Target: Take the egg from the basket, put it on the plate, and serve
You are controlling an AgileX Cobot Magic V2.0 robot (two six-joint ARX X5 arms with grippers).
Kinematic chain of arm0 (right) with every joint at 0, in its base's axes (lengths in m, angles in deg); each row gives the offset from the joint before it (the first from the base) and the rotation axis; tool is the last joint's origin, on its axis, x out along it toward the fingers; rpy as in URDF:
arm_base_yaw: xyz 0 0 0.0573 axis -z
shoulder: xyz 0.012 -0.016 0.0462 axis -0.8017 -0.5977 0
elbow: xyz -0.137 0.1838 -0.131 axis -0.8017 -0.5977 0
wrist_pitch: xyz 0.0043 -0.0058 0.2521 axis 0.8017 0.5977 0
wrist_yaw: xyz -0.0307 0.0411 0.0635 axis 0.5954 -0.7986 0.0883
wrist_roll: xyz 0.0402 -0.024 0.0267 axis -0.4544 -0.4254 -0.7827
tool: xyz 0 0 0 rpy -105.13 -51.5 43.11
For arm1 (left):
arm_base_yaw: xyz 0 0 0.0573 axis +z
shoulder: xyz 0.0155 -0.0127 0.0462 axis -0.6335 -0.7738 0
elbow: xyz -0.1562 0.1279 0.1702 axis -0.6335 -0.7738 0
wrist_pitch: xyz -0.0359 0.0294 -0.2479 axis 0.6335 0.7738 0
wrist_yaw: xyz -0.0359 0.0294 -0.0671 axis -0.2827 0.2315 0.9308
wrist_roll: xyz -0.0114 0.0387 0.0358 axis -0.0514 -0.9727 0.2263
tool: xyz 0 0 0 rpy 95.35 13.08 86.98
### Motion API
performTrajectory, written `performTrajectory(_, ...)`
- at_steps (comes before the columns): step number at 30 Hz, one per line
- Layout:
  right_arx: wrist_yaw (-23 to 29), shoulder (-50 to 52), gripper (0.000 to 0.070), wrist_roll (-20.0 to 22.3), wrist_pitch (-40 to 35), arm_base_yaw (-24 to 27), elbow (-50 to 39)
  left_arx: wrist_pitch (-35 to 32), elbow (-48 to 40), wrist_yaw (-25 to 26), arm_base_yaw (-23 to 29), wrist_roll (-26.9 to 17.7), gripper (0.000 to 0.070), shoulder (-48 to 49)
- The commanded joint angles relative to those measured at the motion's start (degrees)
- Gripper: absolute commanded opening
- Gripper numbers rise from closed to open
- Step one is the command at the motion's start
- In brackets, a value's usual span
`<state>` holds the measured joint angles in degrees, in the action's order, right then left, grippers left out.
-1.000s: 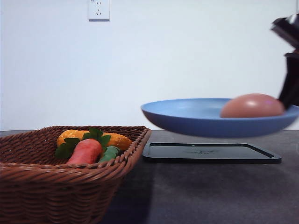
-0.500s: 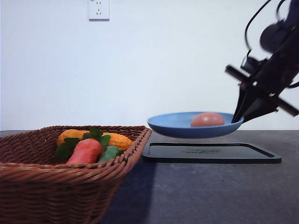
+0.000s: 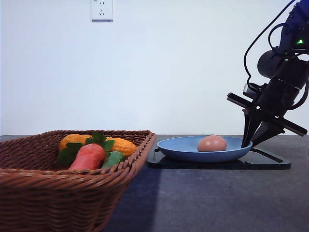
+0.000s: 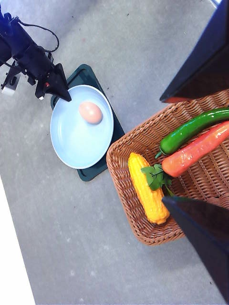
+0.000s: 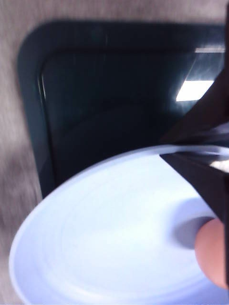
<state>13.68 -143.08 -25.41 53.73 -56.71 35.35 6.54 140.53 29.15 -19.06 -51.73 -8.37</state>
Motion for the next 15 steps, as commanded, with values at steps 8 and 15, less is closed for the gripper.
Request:
performTrajectory(8, 0.1, -1.1, 0.0299, 1.5, -0.1, -0.1, 1.6, -1.1, 0.9, -0.4, -0.5, -0.7, 0.0393, -2.0)
performTrajectory(15, 0.3, 2.7, 0.0304, 1.5, 0.1, 0.6, 2.4, -1.1, 0.9, -0.4, -0.5, -1.9, 0.0393, -3.5)
